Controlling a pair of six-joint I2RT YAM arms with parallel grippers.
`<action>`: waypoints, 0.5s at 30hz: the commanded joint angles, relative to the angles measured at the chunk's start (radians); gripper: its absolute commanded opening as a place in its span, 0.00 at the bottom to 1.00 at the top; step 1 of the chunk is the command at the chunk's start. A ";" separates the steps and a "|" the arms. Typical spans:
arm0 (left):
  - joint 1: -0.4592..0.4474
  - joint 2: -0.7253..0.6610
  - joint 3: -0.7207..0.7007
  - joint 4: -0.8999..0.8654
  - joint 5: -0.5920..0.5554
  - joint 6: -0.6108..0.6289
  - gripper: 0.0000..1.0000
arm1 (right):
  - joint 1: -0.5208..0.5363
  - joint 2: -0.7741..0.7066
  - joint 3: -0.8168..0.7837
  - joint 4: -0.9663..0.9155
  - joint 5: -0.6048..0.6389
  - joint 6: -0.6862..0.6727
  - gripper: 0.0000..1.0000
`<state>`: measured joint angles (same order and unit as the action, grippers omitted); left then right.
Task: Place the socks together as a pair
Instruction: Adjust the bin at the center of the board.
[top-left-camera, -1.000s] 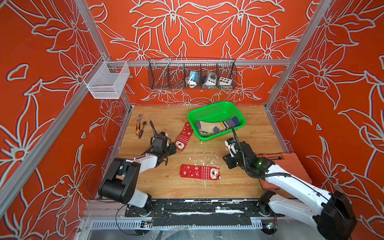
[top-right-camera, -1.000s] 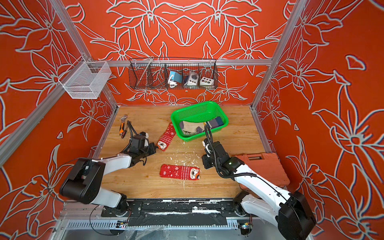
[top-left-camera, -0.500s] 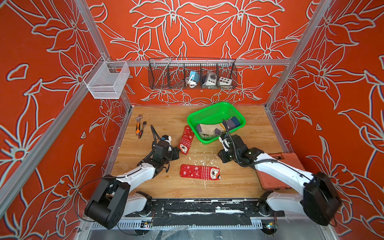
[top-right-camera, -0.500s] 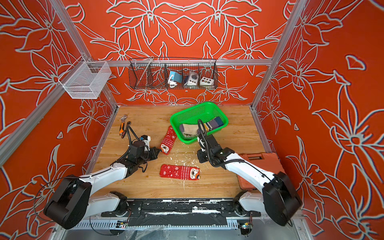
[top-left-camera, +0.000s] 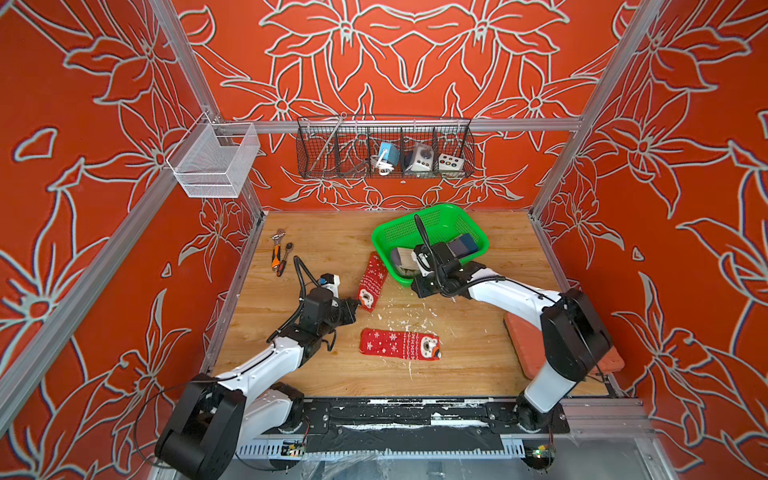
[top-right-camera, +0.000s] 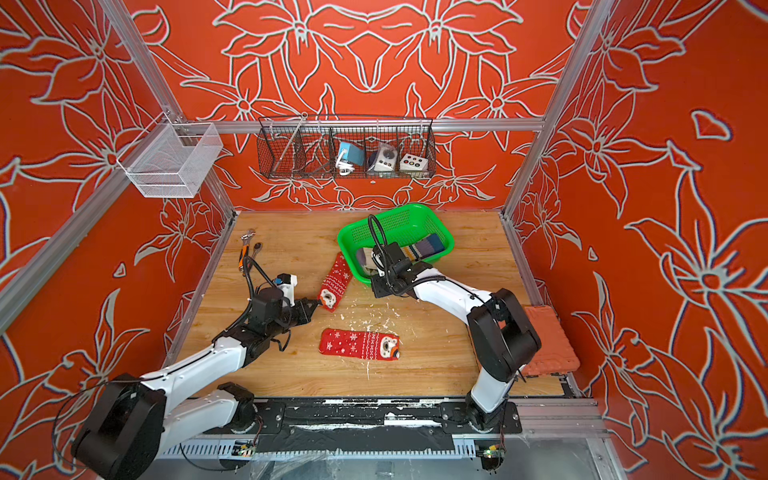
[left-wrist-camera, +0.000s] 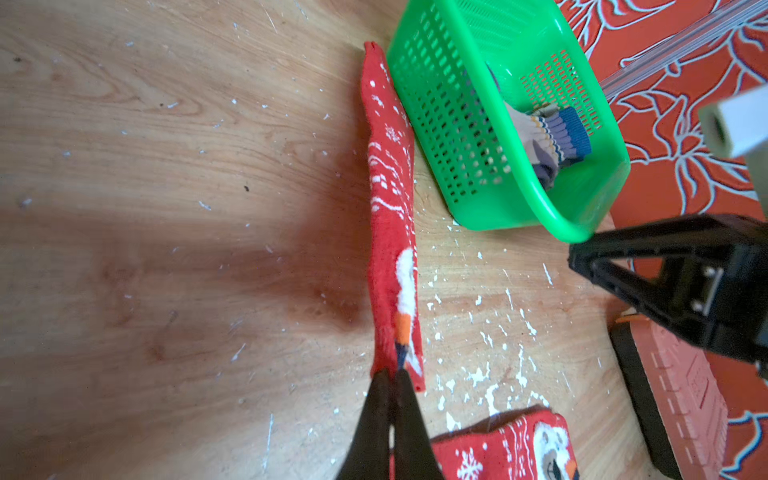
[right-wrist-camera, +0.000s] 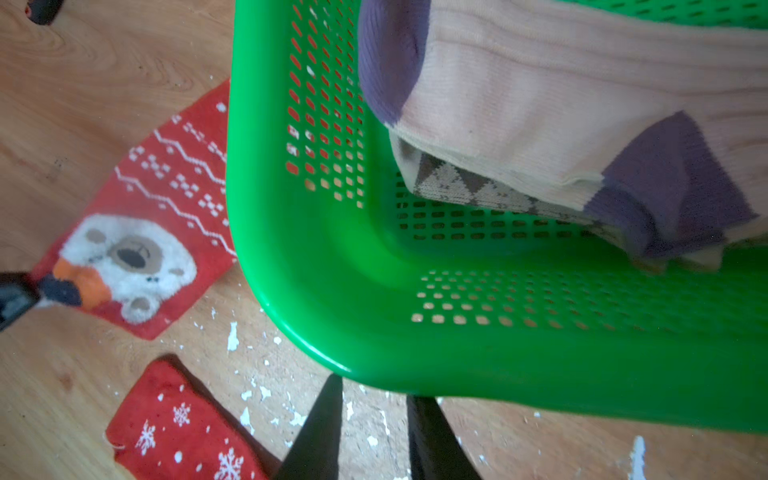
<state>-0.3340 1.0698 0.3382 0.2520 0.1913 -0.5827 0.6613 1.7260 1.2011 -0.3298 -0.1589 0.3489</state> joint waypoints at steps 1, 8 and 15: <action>-0.005 -0.038 -0.034 -0.020 0.025 -0.016 0.00 | 0.012 0.055 0.086 -0.022 -0.013 -0.013 0.29; -0.025 -0.064 -0.044 -0.017 0.037 -0.034 0.00 | 0.037 0.180 0.259 -0.065 0.002 -0.030 0.29; -0.091 -0.073 -0.030 -0.017 0.018 -0.066 0.00 | 0.043 0.288 0.416 -0.113 0.019 -0.043 0.29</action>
<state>-0.3962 1.0077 0.2943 0.2363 0.2134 -0.6235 0.7029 1.9781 1.5585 -0.4149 -0.1616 0.3260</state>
